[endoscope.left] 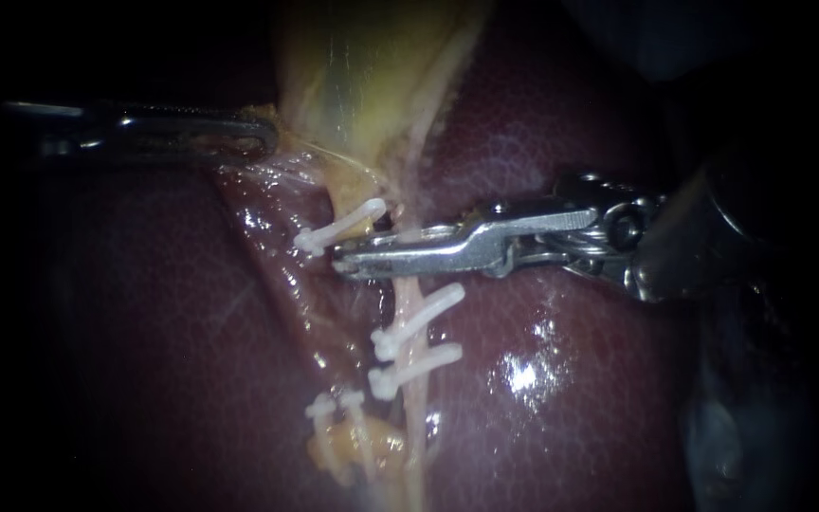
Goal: Clipping third clip right tube
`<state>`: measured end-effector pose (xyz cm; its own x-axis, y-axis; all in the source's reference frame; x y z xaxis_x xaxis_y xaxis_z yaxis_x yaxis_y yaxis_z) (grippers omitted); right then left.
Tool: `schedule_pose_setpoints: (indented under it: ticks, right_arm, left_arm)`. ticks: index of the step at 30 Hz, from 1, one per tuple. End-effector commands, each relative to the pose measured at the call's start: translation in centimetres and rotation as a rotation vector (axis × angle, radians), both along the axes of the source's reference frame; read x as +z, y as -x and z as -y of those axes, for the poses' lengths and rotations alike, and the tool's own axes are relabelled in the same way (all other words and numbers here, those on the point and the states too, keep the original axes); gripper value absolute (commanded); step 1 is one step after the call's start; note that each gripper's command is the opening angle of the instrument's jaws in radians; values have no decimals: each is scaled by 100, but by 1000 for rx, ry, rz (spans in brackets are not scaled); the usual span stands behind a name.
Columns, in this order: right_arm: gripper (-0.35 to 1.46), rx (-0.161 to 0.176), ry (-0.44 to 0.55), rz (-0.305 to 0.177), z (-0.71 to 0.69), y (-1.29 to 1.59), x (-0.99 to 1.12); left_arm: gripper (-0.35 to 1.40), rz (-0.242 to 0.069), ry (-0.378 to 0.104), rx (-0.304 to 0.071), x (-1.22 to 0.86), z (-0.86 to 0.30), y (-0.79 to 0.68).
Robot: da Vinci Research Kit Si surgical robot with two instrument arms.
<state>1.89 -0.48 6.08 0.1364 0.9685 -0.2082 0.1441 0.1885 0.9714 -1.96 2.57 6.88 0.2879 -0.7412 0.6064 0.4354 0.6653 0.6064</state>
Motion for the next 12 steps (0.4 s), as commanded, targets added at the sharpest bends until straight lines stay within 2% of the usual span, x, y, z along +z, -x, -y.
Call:
schedule_pose_setpoints:
  ticks: [1, 12]
  right_arm:
    - [-35, -11, 1, -6, 1, 0, 1]
    - [-35, -17, 2, -8, 0, 0, 3]
  left_arm:
    - [-35, 0, 0, 0, 0, 0, 0]
    - [-35, 0, 0, 0, 0, 0, 0]
